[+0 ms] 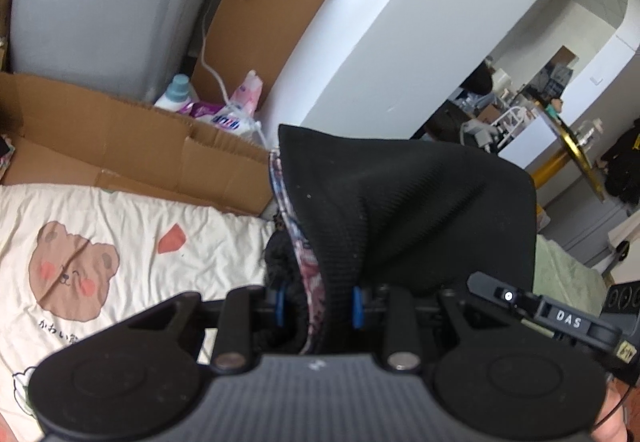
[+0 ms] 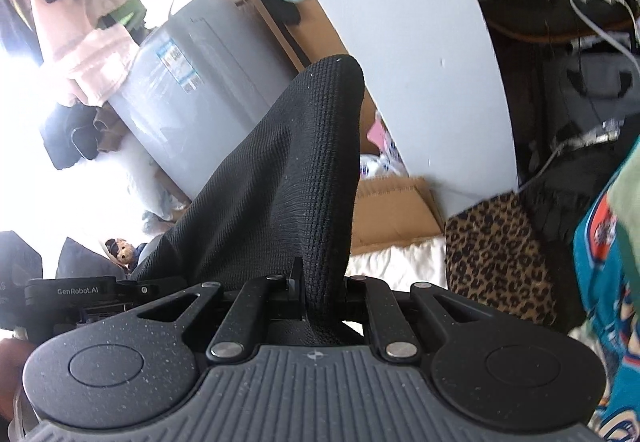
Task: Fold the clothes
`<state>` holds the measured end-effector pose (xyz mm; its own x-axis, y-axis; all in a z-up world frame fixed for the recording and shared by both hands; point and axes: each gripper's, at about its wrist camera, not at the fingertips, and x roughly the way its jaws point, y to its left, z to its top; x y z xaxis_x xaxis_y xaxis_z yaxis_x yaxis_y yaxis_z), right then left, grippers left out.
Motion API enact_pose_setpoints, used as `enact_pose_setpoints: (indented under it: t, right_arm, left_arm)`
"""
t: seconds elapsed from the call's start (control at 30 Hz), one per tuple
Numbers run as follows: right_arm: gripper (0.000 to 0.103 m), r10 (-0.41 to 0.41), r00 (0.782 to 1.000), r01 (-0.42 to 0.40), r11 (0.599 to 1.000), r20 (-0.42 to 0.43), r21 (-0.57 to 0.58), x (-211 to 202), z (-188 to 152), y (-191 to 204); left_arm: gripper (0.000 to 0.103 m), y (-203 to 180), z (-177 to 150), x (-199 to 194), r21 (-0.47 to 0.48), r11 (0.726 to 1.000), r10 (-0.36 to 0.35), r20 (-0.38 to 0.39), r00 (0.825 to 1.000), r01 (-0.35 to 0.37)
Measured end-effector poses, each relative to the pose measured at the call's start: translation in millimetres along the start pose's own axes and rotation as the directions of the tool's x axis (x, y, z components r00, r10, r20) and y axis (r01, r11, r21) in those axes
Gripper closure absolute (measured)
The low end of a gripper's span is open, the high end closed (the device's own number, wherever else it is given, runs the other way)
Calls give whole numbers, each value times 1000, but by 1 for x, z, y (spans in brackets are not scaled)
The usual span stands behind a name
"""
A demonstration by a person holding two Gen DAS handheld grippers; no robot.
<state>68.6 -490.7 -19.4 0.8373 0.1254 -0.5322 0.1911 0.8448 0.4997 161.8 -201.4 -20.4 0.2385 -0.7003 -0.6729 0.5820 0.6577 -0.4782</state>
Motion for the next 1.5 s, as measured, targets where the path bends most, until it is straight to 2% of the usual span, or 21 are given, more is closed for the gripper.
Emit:
enact_pose_setpoints:
  t: [0.43,0.67,1.03,1.5]
  right_arm:
    - [95,11,999,-9,999,48,-41,-72,53,13]
    - [95,-17,999,19,999,51,-48,-93,58,-3]
    - [95,-88,995,89,996,42,-16,-85,47,-48]
    - [95,-183,983,183,983,0,10,-41,35,-120]
  left_arm:
    - [72,-46,8,-22,-15,997,-71,70,995,72]
    - [72,-63,-2,-17,-12,994,-105,68,992,106]
    - [72,-73,-19,26,-6,990,-139,30,990,139]
    - [72,-62,-36,119,-10,984,-180,-33,983,179]
